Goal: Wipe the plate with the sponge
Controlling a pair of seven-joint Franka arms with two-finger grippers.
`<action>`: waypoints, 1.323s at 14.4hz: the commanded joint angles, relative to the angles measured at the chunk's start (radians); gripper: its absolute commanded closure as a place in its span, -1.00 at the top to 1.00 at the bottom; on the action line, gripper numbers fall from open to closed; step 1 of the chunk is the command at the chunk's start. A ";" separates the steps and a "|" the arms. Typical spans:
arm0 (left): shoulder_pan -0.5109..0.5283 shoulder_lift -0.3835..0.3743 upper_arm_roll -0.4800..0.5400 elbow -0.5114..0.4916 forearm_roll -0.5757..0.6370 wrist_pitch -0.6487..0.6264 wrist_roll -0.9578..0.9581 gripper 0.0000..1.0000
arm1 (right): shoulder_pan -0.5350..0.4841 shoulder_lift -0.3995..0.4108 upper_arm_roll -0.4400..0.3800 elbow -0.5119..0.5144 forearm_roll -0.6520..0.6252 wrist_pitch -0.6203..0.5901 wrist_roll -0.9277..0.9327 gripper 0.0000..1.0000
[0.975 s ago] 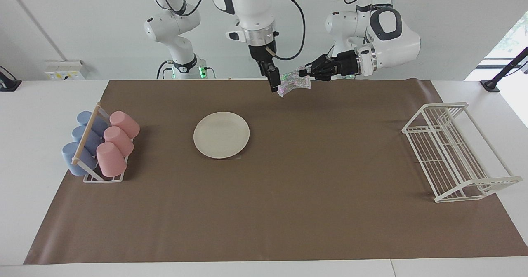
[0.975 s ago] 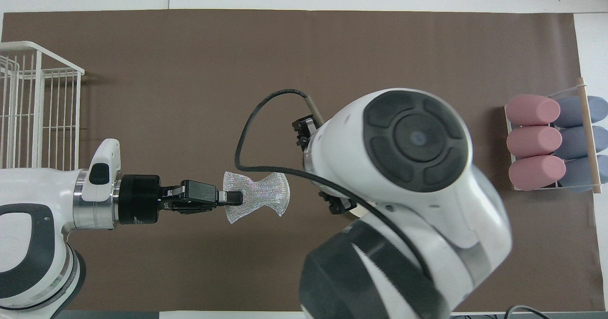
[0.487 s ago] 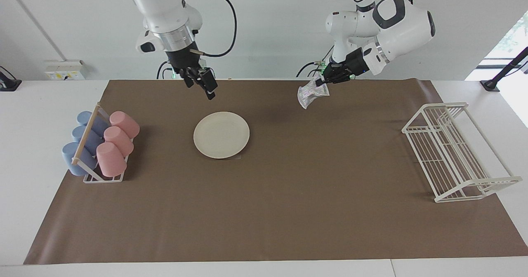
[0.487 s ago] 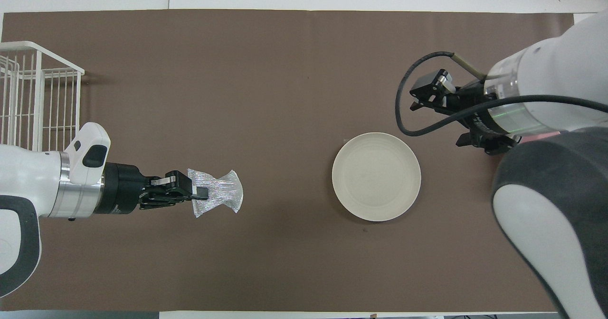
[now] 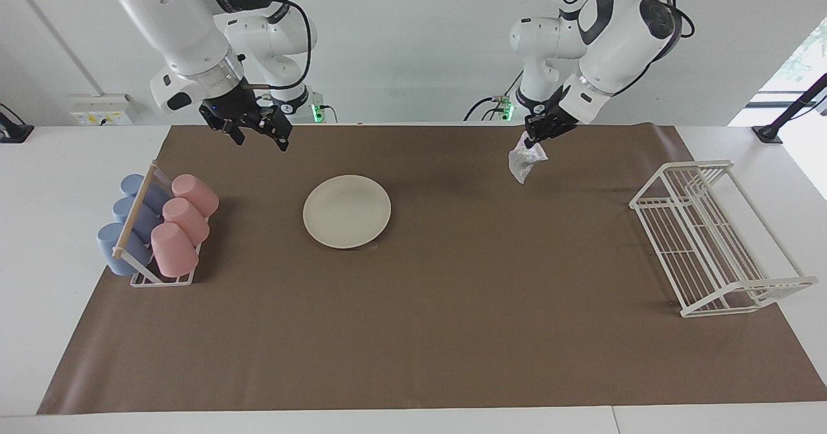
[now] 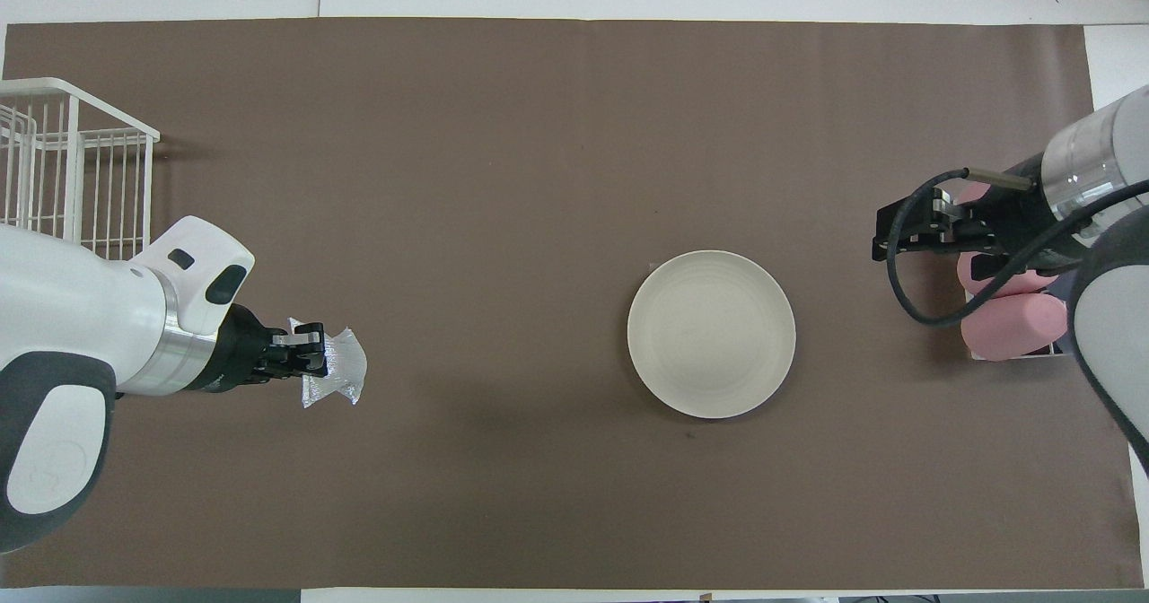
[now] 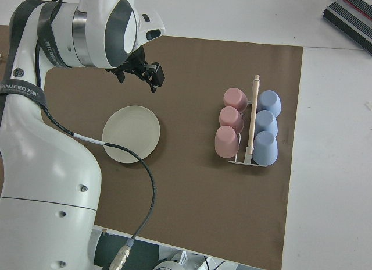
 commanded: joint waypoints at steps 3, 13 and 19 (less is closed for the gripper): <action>-0.029 0.016 -0.027 0.069 0.293 -0.148 -0.082 -1.00 | -0.088 -0.030 0.015 -0.036 -0.047 -0.012 -0.168 1.00; -0.037 0.199 -0.116 0.162 0.889 -0.375 -0.087 -1.00 | -0.118 -0.024 0.012 -0.025 -0.111 -0.063 -0.232 1.00; -0.020 0.301 -0.114 0.162 1.196 -0.395 -0.087 -1.00 | -0.128 -0.030 0.012 -0.028 -0.118 -0.071 -0.229 1.00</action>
